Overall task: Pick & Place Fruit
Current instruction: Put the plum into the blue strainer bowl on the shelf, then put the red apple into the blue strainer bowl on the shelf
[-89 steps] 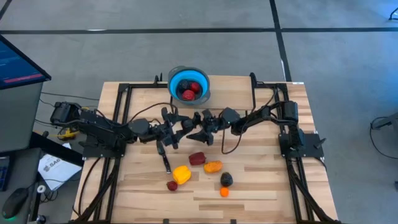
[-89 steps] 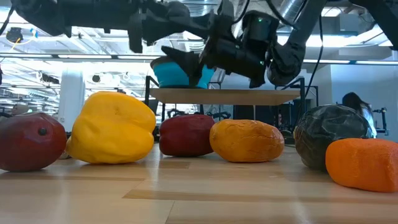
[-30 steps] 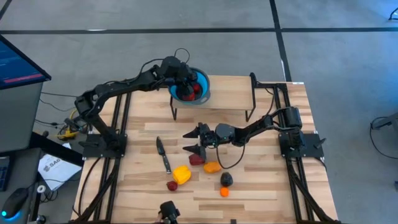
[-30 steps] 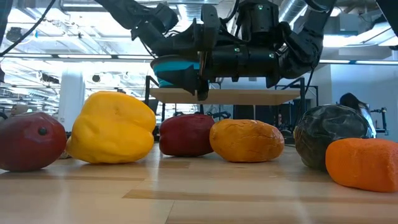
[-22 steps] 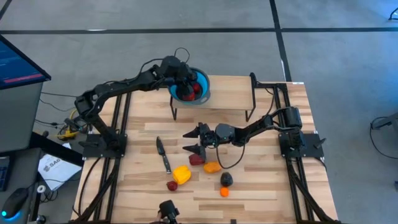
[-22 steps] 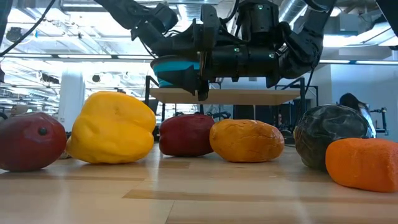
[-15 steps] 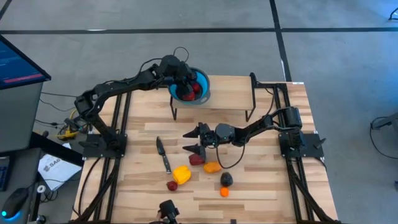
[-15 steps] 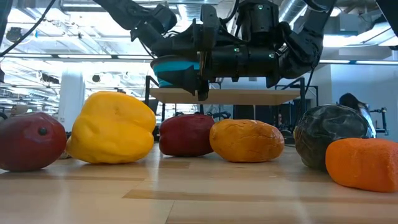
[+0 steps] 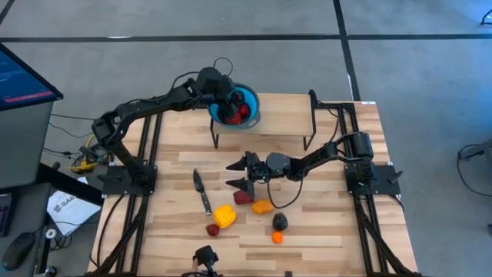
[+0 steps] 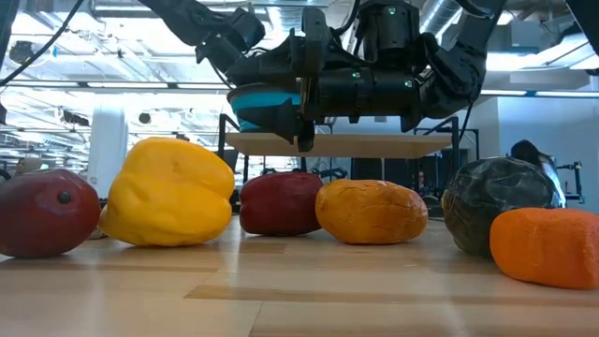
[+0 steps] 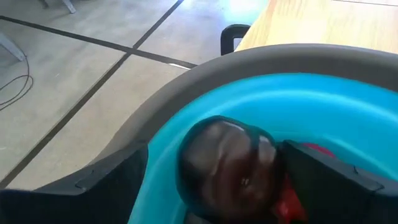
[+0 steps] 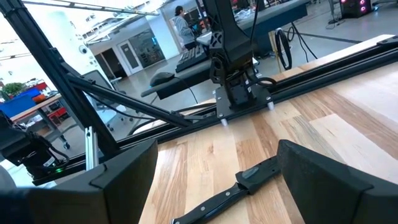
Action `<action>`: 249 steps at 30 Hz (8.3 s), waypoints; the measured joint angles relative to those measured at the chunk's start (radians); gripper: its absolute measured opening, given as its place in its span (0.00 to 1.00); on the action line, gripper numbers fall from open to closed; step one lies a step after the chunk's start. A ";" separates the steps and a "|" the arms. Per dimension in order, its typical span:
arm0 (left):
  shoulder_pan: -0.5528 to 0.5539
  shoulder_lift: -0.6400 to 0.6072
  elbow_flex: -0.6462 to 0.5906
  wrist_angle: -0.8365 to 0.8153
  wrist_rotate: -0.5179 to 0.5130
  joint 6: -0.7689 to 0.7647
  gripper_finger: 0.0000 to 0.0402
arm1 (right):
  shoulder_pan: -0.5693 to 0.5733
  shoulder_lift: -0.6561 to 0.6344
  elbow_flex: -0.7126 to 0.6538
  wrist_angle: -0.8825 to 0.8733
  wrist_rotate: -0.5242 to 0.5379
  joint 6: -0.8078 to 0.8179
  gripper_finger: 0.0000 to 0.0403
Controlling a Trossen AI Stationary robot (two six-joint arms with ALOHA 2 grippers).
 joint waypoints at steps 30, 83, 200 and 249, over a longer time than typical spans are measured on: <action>-0.182 -0.855 -0.817 0.481 0.217 -0.003 0.82 | 0.123 -0.370 0.001 -0.930 0.078 -0.257 0.81; -0.434 -0.191 -0.942 0.995 0.476 -0.652 0.85 | 0.162 -0.045 0.312 -0.971 0.573 -0.598 0.64; -0.477 -0.100 -0.912 1.358 0.646 -0.377 0.75 | -0.519 0.079 1.354 -2.253 -0.153 -0.527 0.64; -0.476 -0.100 -0.912 1.359 0.645 -0.376 0.75 | -0.523 0.057 1.359 -2.194 -0.214 -0.740 0.65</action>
